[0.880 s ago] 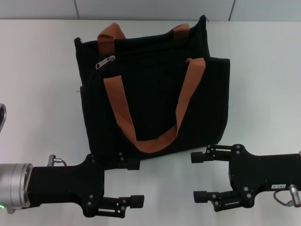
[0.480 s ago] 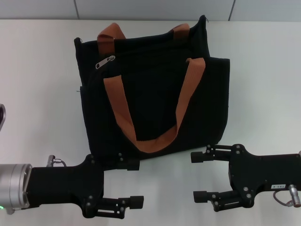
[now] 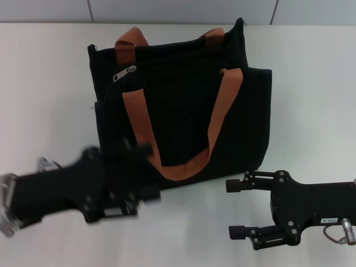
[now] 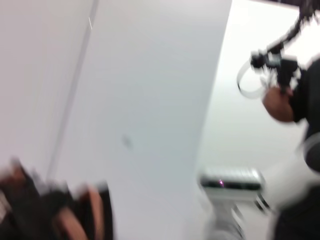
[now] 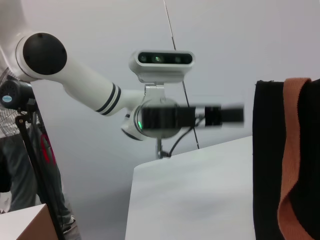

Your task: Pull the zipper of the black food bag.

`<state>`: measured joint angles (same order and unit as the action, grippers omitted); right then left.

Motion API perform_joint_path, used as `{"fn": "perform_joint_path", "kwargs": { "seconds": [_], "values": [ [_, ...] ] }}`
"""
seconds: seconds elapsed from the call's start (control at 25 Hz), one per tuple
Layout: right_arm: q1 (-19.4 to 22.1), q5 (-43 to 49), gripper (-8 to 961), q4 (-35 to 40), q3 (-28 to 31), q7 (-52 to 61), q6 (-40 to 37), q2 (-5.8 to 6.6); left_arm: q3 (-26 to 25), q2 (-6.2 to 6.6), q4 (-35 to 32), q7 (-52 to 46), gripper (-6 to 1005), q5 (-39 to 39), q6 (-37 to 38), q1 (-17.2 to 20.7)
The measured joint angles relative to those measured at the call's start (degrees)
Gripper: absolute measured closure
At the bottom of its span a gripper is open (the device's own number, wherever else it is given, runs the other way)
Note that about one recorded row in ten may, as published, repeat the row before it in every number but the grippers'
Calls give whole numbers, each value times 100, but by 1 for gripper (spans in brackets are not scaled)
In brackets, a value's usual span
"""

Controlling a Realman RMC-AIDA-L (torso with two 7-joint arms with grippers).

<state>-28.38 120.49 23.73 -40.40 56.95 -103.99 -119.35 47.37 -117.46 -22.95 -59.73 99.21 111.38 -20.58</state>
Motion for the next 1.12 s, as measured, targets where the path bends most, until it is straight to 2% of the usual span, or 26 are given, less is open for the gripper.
{"fn": "perform_joint_path", "kwargs": {
  "seconds": [0.04,0.08,0.12,0.16,0.2,0.28,0.32,0.36,0.4,0.48,0.52,0.56,0.64,0.68,0.72,0.8,0.84,0.96,1.0,1.12],
  "values": [
    [0,0,159,0,0,0,0,0,0,0,0,0,187,0,0,0],
    [1,0,160,0,2,0,7,0,-207,-18,16,71,187,0,70,13],
    [3,0,161,0,4,0,16,0,-1062,-67,160,274,187,-67,220,73],
    [6,0,162,0,7,0,29,0,-1062,-67,160,274,187,-67,220,73],
    [9,0,162,0,7,0,39,0,-1367,-73,254,301,187,-132,227,96],
    [15,0,164,0,9,0,55,0,-1367,-73,254,301,187,-132,227,96],
    [19,0,165,0,13,0,57,0,-1778,-78,397,318,187,-243,204,127],
    [21,0,166,0,14,0,57,0,-2867,-67,705,330,187,-483,-67,269],
    [25,-19,167,0,15,0,57,0,-3237,-71,743,364,187,-505,-307,334],
    [27,-37,169,0,16,0,57,0,-3237,-71,743,364,187,-505,-307,334],
    [30,-45,169,0,16,-1,57,0,-3393,-73,748,402,188,-502,-461,364],
    [31,-49,170,0,16,-2,57,0,-3383,-17,735,620,188,-348,-975,378],
    [31,-52,172,0,16,-3,57,0,-3253,24,731,716,188,-240,-1103,361],
    [31,-53,173,0,16,-4,58,0,-3051,83,724,819,188,-117,-1222,329],
    [30,-54,174,0,15,-4,57,0,-3051,83,724,819,188,-117,-1222,329],
    [25,-55,175,0,15,-5,58,0,-2439,190,607,988,188,91,-1284,229],
    [25,-55,176,0,15,-5,58,0,-2221,191,510,987,188,123,-1284,189],
    [5,-58,179,0,15,-7,63,0,-2104,189,449,980,188,134,-1291,160],
    [3,-59,180,0,15,-7,64,0,-1869,174,342,973,188,162,-1449,65],
    [-2,-60,182,0,15,-7,64,0,-1845,174,325,977,188,187,-1628,-7]
  ]
}}
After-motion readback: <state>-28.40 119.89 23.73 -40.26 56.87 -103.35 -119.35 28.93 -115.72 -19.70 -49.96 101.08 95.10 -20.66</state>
